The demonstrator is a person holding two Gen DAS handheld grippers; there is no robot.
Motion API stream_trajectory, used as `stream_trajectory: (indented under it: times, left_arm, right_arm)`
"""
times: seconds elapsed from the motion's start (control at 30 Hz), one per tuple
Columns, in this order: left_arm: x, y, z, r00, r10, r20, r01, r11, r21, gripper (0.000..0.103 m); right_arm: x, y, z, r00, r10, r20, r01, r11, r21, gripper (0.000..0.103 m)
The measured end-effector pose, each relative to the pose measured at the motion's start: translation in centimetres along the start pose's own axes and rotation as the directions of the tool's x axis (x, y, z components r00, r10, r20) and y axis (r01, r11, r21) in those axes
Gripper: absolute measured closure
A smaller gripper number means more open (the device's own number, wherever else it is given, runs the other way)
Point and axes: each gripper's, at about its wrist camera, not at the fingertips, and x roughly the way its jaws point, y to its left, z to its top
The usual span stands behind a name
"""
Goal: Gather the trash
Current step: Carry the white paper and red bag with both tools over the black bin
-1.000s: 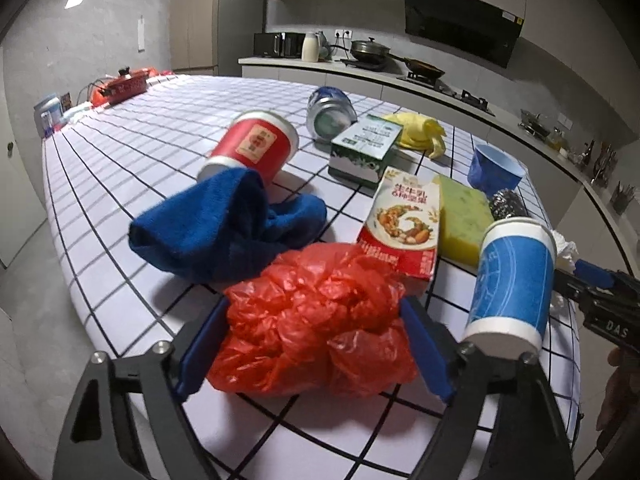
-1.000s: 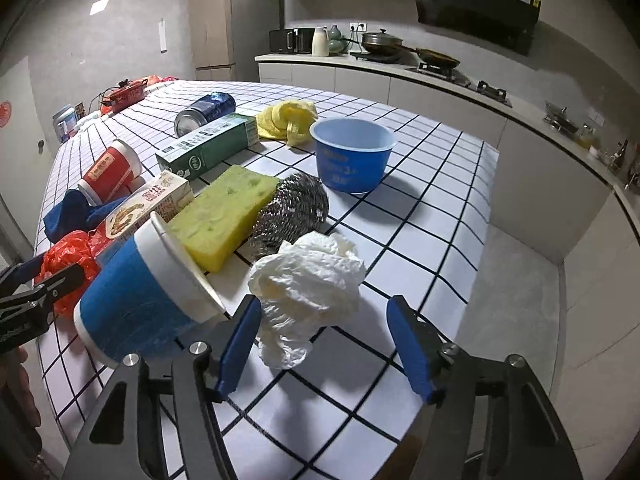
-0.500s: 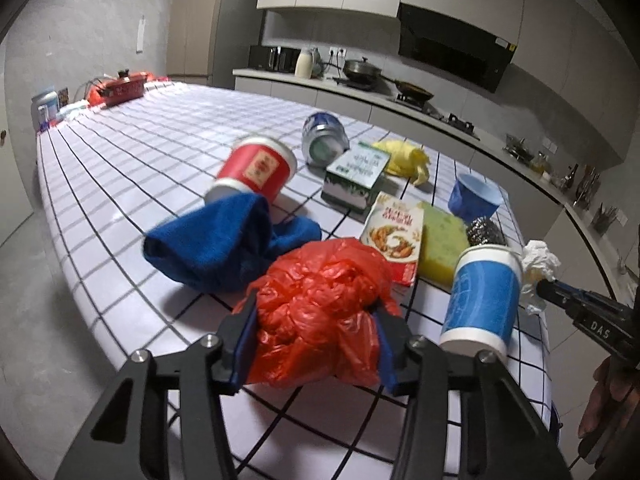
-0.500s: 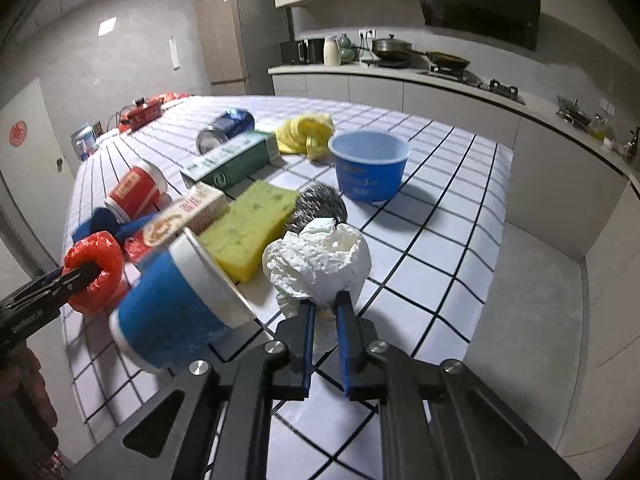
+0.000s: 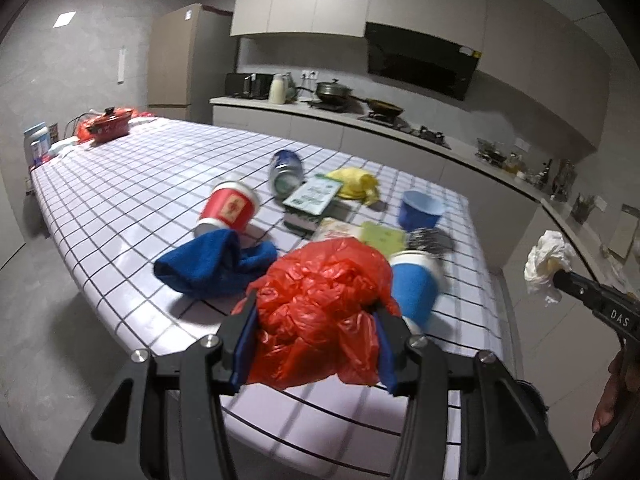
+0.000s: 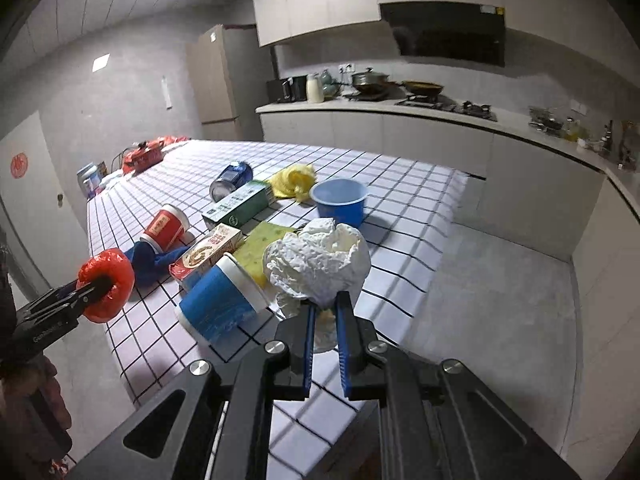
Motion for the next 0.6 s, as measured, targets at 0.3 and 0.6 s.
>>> stream_trajectory:
  times: [0.3, 0.6]
  left_arm:
    - [-2.3, -5.8, -1.0, 0.992, -0.127, 0.001, 0.127, 0.989, 0.08, 0.053]
    - [-3.5, -11.6, -2.1, 0.966, -0.256, -0.028, 0.257, 0.952, 0.166, 0.053]
  right_arm:
    - [-6.9, -2.7, -2.8, 0.993, -0.112, 0.032, 0.109, 0.991, 0.075, 0.092]
    - [-12.0, -6.1, -5.8, 0.974, -0.223, 0.038, 0.216, 0.966, 0.144, 0.092]
